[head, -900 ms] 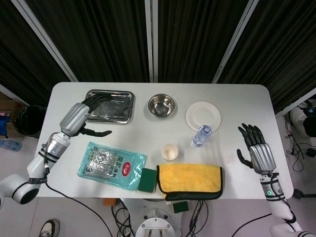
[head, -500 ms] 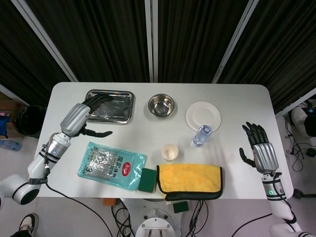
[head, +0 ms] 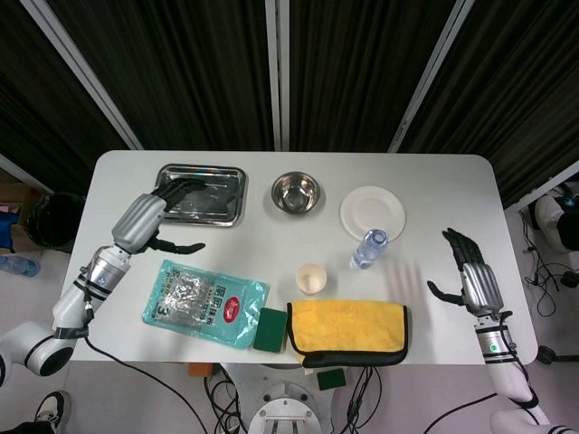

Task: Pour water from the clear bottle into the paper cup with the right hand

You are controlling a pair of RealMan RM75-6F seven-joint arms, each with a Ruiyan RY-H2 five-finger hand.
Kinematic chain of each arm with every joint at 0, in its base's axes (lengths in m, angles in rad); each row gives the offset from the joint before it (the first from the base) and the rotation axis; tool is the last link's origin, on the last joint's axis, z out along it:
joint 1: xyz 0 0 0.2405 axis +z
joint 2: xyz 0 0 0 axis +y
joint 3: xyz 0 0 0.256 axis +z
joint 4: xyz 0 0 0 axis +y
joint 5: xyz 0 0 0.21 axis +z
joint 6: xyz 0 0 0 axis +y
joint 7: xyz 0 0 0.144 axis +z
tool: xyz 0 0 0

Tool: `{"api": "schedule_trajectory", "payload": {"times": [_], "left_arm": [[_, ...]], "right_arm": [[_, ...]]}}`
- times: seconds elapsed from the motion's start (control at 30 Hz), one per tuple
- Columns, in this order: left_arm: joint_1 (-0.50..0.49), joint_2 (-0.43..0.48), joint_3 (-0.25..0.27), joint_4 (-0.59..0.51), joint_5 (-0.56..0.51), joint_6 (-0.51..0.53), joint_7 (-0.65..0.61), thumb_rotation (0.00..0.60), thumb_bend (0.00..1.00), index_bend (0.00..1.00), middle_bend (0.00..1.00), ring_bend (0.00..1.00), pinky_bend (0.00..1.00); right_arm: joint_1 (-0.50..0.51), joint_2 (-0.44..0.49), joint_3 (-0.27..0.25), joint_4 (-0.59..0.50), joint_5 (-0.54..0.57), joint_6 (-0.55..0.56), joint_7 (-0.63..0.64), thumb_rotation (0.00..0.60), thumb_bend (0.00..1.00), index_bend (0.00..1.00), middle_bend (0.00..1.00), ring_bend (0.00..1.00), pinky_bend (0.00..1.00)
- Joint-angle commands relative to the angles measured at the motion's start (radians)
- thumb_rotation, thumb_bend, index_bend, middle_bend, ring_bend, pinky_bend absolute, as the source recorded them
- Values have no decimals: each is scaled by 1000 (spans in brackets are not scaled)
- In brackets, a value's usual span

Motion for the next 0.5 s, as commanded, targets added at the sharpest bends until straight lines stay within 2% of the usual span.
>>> {"api": "schedule_trajectory", "payload": {"times": [0.03, 0.1, 0.17, 0.37, 0.5], "left_arm": [[2, -10, 9, 13, 3, -2, 13, 375, 89, 163, 151, 121, 196], [7, -29, 16, 40, 9, 12, 70, 368, 89, 165, 151, 120, 194], [12, -52, 24, 63, 12, 24, 135, 365, 90, 166, 151, 120, 191], [21, -77, 35, 89, 17, 39, 190, 362, 89, 167, 151, 120, 188], [26, -84, 38, 96, 22, 52, 219, 362, 89, 167, 151, 120, 187]], "right_arm": [[32, 24, 3, -52, 44, -111, 98, 600, 149, 0, 0, 0, 0], [53, 28, 10, -58, 58, -167, 158, 600, 82, 0, 0, 0, 0], [74, 22, 21, -52, 66, -210, 222, 600, 62, 0, 0, 0, 0], [130, -23, 45, -4, 70, -297, 356, 600, 55, 0, 0, 0, 0], [164, -61, 54, 47, 69, -330, 365, 600, 56, 0, 0, 0, 0]]}}
